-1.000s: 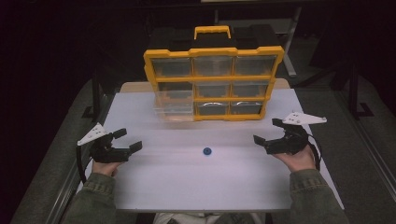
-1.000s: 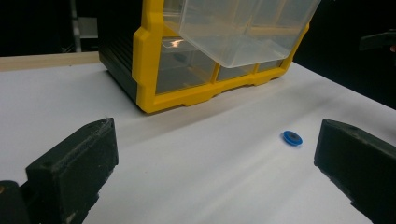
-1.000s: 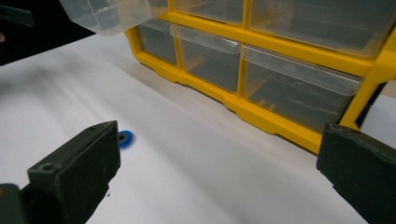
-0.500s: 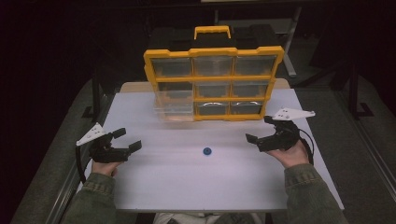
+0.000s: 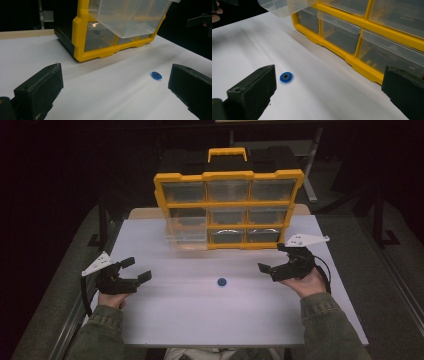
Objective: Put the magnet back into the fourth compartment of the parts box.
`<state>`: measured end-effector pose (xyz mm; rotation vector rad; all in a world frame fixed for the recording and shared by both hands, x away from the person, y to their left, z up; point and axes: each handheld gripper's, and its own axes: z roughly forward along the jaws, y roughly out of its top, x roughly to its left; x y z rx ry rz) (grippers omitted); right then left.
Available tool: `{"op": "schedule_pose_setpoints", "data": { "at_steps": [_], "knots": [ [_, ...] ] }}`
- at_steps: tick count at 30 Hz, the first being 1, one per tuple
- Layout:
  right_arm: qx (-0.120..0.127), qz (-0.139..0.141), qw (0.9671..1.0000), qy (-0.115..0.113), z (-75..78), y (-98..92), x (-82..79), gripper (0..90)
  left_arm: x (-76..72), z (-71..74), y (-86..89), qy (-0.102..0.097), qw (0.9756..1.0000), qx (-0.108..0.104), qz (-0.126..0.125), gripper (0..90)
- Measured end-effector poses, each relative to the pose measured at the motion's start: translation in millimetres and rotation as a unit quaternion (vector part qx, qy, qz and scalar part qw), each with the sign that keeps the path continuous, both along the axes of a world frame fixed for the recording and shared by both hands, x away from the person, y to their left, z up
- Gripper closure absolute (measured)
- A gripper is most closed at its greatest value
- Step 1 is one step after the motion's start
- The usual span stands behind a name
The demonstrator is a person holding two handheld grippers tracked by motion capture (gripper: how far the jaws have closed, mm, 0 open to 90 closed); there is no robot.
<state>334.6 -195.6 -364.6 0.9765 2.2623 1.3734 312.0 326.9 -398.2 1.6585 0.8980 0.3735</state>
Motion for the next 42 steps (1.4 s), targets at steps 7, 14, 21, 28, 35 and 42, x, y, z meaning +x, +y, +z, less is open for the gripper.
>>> {"op": "schedule_pose_setpoints", "data": {
  "at_steps": [7,14,21,28,35,42],
  "knots": [
    [-0.011,0.012,0.9999,-0.002,2.4,10.0,3.1,0.0,0.2,-0.3,-0.4,0.001,1.0,0.001,-0.001,0.0],
    [-0.018,0.024,0.9995,0.001,3.2,19.5,5.7,0.0,0.2,-0.3,-0.3,0.001,1.0,0.0,-0.001,0.0],
    [-0.026,0.039,0.9989,0.003,5.2,29.9,8.5,0.0,0.2,-0.3,-0.1,0.0,1.0,-0.001,-0.001,0.0],
    [-0.028,0.05,0.9983,0.009,4.7,37.6,11.2,0.0,0.5,-0.3,0.5,-0.001,1.0,-0.001,0.0,0.0],
    [-0.036,0.062,0.9973,0.015,3.9,48.3,13.8,0.0,0.5,-0.4,0.3,-0.001,1.0,-0.001,-0.001,0.0],
    [-0.042,0.073,0.9963,0.019,3.3,56.9,15.9,0.0,0.6,-0.4,0.5,-0.001,1.0,-0.002,-0.001,0.0]
  ]
}}
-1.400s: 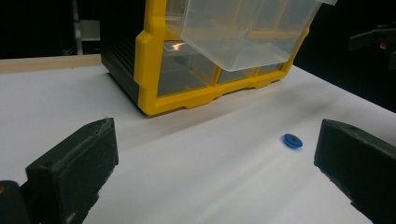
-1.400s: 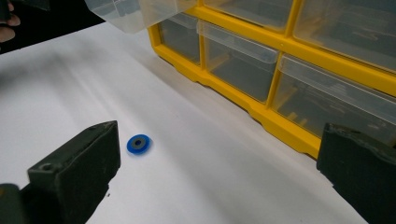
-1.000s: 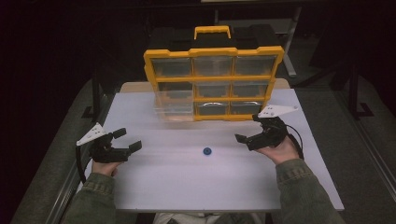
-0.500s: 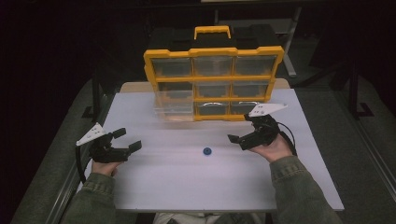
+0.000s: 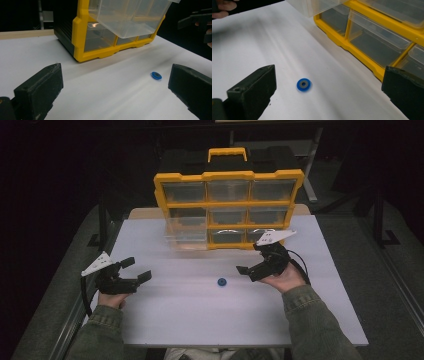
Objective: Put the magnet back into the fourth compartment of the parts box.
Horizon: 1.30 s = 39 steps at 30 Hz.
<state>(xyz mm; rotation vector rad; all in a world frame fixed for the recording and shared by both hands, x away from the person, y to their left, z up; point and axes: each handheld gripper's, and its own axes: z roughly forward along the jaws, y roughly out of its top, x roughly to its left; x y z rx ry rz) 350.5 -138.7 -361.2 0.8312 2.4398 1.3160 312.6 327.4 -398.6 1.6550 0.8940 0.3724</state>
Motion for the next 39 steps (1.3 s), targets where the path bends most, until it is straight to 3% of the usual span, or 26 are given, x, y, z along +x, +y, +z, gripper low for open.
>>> {"op": "schedule_pose_setpoints", "data": {
  "at_steps": [20,39],
  "knots": [
    [-0.009,0.026,0.9995,0.016,-3.1,21.0,6.7,0.0,0.1,-0.3,-0.7,0.002,1.0,-0.001,-0.004,0.0],
    [-0.032,0.044,0.998,0.032,-17.6,41.3,11.7,0.0,0.3,-0.7,-0.9,0.004,1.0,-0.001,-0.006,0.0]
  ]
}}
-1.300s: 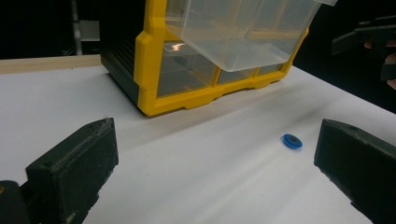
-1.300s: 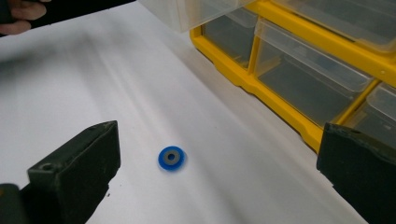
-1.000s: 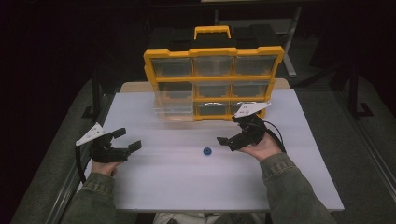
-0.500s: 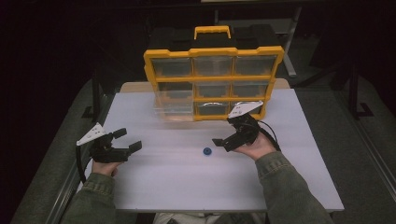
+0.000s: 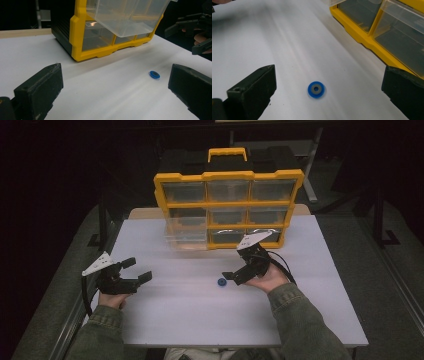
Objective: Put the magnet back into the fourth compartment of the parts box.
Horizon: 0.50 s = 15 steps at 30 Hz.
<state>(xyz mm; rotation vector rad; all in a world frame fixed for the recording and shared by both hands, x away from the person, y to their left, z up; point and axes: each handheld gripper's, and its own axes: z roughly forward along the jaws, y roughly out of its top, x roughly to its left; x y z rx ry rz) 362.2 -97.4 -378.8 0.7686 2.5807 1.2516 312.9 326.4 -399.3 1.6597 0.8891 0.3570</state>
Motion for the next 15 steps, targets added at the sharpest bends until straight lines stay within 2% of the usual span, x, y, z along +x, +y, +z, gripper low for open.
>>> {"op": "schedule_pose_setpoints", "data": {
  "at_steps": [15],
  "knots": [
    [-0.015,0.011,0.9998,0.005,-10.0,12.3,2.6,0.0,-0.1,0.3,0.4,-0.002,1.0,-0.001,-0.001,0.0]
  ]
}}
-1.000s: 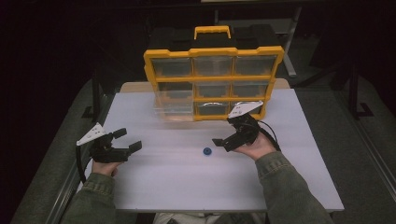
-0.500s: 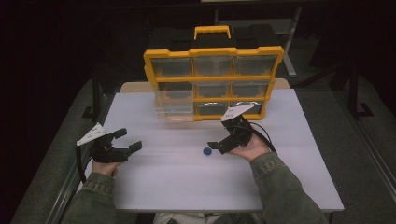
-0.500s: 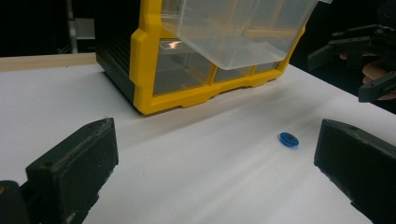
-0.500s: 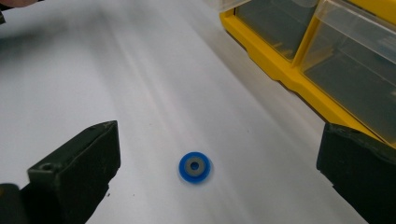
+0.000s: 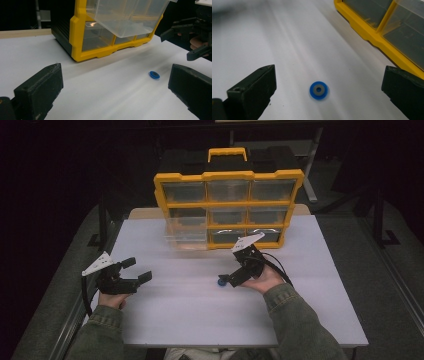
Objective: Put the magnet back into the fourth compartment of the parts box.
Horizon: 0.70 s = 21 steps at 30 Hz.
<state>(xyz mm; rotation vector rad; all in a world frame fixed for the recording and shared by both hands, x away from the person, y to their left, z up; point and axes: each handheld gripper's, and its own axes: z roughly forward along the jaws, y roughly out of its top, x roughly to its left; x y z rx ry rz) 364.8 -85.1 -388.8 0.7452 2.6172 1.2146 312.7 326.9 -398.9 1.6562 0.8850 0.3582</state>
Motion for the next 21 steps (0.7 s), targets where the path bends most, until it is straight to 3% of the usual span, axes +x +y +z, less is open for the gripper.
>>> {"op": "schedule_pose_setpoints", "data": {
  "at_steps": [21],
  "knots": [
    [-0.032,0.023,0.9991,0.013,-16.8,19.1,3.8,0.0,0.1,-0.1,0.1,0.001,1.0,0.0,0.001,0.0]
  ]
}}
